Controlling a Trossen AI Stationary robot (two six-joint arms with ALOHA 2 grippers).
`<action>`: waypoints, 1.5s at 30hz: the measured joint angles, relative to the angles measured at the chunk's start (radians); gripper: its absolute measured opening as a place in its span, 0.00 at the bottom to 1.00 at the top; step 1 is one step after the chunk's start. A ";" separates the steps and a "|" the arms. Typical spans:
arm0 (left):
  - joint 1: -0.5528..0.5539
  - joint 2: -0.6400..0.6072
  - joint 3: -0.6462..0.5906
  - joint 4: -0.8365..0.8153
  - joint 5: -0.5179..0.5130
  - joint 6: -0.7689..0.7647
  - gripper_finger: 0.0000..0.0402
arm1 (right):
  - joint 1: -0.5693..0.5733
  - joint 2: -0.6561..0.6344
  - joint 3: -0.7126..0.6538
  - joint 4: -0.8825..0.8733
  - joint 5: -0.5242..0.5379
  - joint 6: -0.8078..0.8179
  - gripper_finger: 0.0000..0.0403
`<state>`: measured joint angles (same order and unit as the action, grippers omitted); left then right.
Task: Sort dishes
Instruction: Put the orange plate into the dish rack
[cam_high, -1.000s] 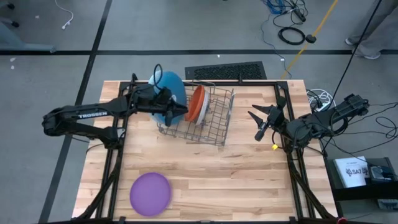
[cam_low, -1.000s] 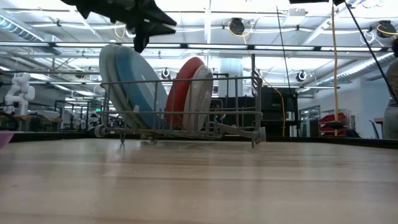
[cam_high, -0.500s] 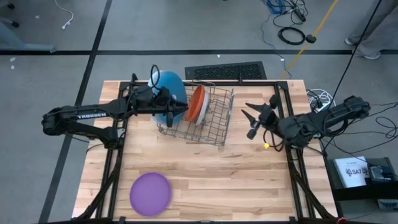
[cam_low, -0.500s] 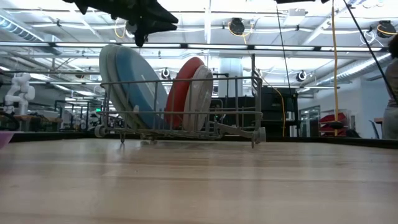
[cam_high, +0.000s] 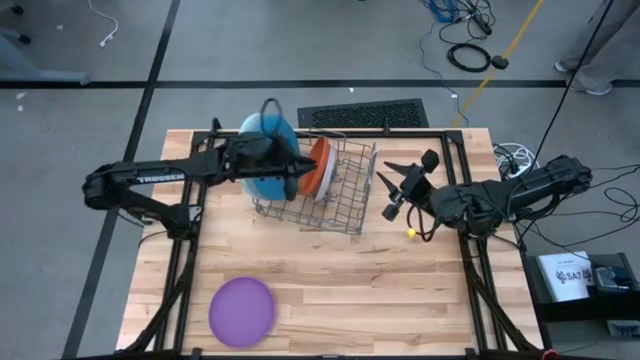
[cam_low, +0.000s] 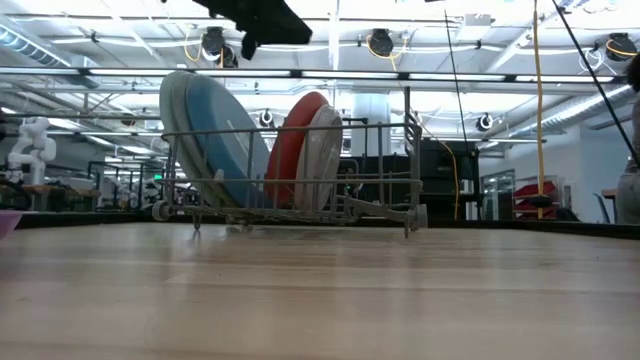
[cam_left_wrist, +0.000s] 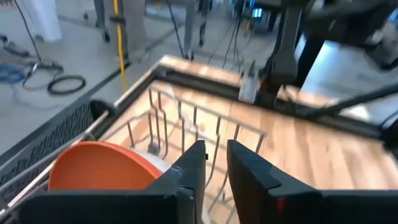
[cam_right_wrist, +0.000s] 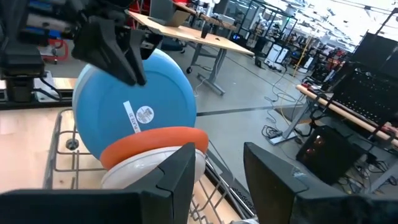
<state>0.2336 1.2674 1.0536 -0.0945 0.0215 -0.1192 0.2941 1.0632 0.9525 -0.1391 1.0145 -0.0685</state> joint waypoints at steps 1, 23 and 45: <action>-0.001 0.024 0.027 -0.032 -0.002 0.013 0.15 | -0.001 0.004 0.002 -0.001 0.000 0.000 0.33; 0.052 0.372 0.395 -0.395 -0.184 0.108 0.01 | -0.037 0.009 0.006 0.001 0.006 -0.053 0.33; 0.077 0.293 0.391 -0.590 -0.326 -0.010 0.01 | -0.053 0.009 0.006 0.000 0.005 -0.097 0.33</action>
<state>0.3109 1.5601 1.4445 -0.6844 -0.3047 -0.1287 0.2413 1.0721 0.9581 -0.1390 1.0195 -0.1659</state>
